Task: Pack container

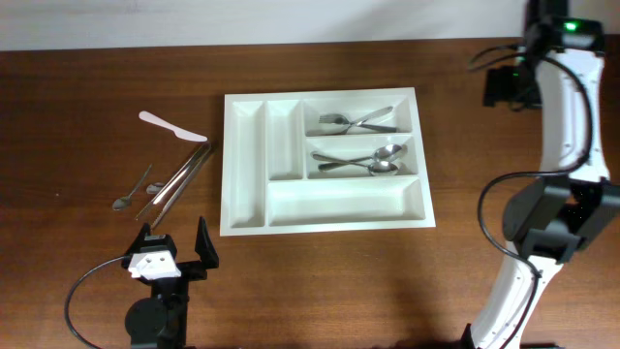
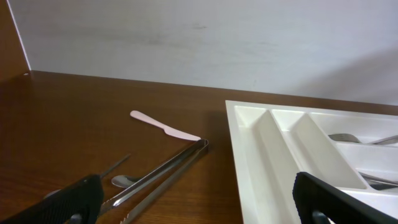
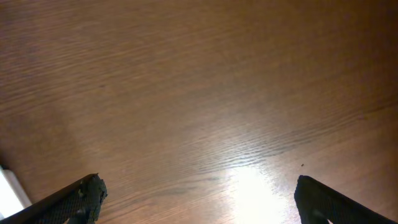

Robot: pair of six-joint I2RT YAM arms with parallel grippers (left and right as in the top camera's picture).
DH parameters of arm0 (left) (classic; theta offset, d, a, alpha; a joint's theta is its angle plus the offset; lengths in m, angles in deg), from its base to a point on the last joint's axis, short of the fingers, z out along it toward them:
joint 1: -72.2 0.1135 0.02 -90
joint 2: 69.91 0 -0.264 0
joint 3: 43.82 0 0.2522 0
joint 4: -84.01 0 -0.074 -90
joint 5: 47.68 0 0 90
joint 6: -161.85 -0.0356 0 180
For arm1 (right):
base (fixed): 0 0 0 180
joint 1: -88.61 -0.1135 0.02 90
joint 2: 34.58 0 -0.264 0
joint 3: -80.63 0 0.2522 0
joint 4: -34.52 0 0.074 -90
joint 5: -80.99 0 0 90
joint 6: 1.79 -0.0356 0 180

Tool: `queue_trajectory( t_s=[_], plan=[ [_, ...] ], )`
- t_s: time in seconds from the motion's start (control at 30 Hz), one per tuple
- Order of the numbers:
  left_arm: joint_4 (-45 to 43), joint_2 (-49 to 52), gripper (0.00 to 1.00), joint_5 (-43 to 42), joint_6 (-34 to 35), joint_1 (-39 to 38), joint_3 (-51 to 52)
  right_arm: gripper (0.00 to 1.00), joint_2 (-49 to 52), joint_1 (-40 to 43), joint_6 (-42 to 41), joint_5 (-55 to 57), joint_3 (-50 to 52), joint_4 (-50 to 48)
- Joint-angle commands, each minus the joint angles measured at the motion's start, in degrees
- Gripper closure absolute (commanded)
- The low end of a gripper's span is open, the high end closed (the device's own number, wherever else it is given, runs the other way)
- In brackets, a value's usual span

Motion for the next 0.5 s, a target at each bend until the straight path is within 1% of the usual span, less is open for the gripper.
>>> queue_trajectory(
  t_s=[0.0, 0.07, 0.33, 0.4, 0.47],
  plan=[
    [0.0, -0.33, 0.01, -0.66, 0.28, 0.28, 0.31, 0.01, -1.66, 2.29, 0.39, -6.45, -0.33, 0.35],
    [0.0, -0.33, 0.01, -0.63, 0.28, 0.28, 0.31, 0.01, -1.66, 2.67, 0.37, -8.17, -0.33, 0.39],
    [-0.39, -0.33, 0.01, -0.66, 0.31, 0.28, 0.31, 0.01, -1.66, 2.6, 0.39, -8.28, -0.33, 0.74],
    [-3.26, -0.33, 0.01, -1.79, 0.31, 0.26, 0.31, 0.01, -1.66, 2.6, 0.39, -8.26, -0.33, 0.74],
    [-10.32, -0.33, 0.01, -9.03, 0.31, 0.28, 0.15, 0.01, -1.66, 2.6, 0.39, -8.28, -0.33, 0.74]
  ],
)
